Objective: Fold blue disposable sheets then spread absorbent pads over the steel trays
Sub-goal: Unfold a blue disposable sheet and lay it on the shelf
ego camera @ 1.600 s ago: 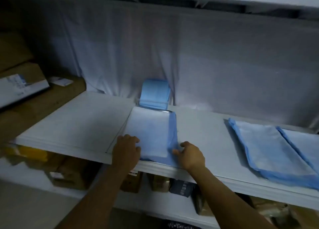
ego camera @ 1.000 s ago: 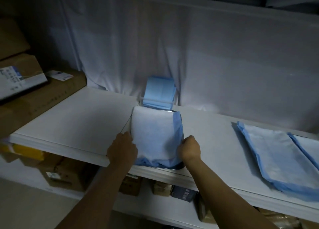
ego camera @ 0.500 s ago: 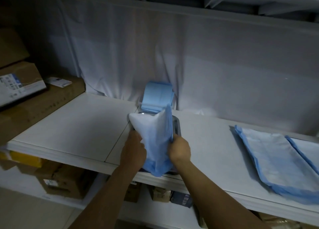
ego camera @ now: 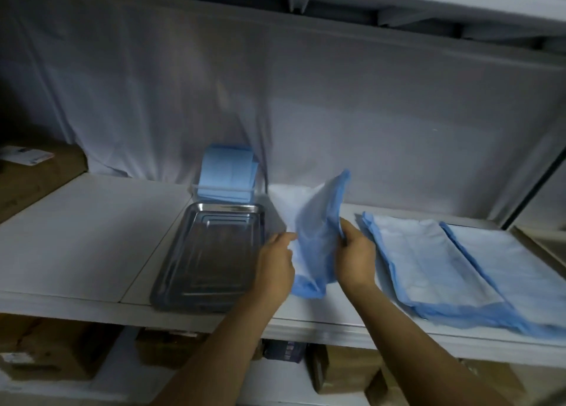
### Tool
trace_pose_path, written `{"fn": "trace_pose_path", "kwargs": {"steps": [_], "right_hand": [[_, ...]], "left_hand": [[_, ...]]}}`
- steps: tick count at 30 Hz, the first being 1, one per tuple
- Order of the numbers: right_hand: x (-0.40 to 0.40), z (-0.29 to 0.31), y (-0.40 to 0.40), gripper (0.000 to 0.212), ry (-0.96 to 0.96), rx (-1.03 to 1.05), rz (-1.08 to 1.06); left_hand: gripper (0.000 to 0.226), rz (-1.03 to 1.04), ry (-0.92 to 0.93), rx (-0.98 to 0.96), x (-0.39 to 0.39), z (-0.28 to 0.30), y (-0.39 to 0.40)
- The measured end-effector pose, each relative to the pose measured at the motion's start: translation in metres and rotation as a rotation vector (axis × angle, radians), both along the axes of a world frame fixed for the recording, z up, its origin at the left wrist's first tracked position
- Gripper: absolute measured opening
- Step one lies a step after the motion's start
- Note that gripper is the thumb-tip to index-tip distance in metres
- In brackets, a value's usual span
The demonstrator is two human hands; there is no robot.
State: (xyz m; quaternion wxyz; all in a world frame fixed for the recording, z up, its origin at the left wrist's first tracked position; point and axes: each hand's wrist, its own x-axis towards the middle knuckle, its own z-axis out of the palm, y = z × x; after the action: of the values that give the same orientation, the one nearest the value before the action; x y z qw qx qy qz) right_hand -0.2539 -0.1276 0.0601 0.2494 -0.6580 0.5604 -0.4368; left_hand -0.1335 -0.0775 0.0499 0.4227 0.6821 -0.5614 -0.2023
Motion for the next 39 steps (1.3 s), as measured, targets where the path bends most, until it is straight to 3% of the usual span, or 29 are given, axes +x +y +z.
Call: {"fn": "trace_pose_path", "kwargs": {"steps": [3,6,8,14,17,19,23,29,33,39], "right_hand": [[-0.031,-0.011,-0.008,0.035,0.234,-0.011,-0.019],[-0.048,-0.03,-0.013,0.033,0.412,0.13,-0.084],[-0.057,-0.041,-0.014,0.022,0.405,0.205,-0.141],[-0.054,-0.055,-0.025,0.027,0.504,0.358,-0.175],[-0.057,-0.05,-0.023,0.039,0.562,0.338,-0.195],[-0.067,-0.044,-0.019,0.048,0.568,0.243,-0.258],[-0.106,-0.037,-0.021,0.038,0.474,0.102,-0.319],[-0.177,-0.042,-0.035,0.05,0.629,0.451,-0.335],[-0.196,-0.049,-0.041,0.065,0.795,0.552,-0.286],[-0.195,-0.051,-0.053,0.036,0.823,0.5,-0.274]], "left_hand": [[0.046,-0.098,-0.173,0.135,-0.024,-0.016,-0.009],[0.048,-0.1,-0.409,0.29,-0.036,-0.031,-0.012],[0.047,-0.075,-0.53,0.342,-0.037,-0.038,-0.013],[0.039,0.023,-0.664,0.336,-0.027,-0.039,-0.011],[0.043,0.052,-0.74,0.231,-0.032,-0.034,-0.007],[0.04,0.002,-0.721,0.137,-0.042,-0.034,-0.007],[0.03,-0.13,-0.589,0.031,-0.066,-0.039,-0.012],[0.022,-0.268,-0.425,0.055,-0.106,-0.043,-0.035],[0.025,-0.3,-0.334,0.126,-0.13,-0.044,-0.056],[0.02,-0.295,-0.14,0.249,-0.161,-0.043,-0.081]]}}
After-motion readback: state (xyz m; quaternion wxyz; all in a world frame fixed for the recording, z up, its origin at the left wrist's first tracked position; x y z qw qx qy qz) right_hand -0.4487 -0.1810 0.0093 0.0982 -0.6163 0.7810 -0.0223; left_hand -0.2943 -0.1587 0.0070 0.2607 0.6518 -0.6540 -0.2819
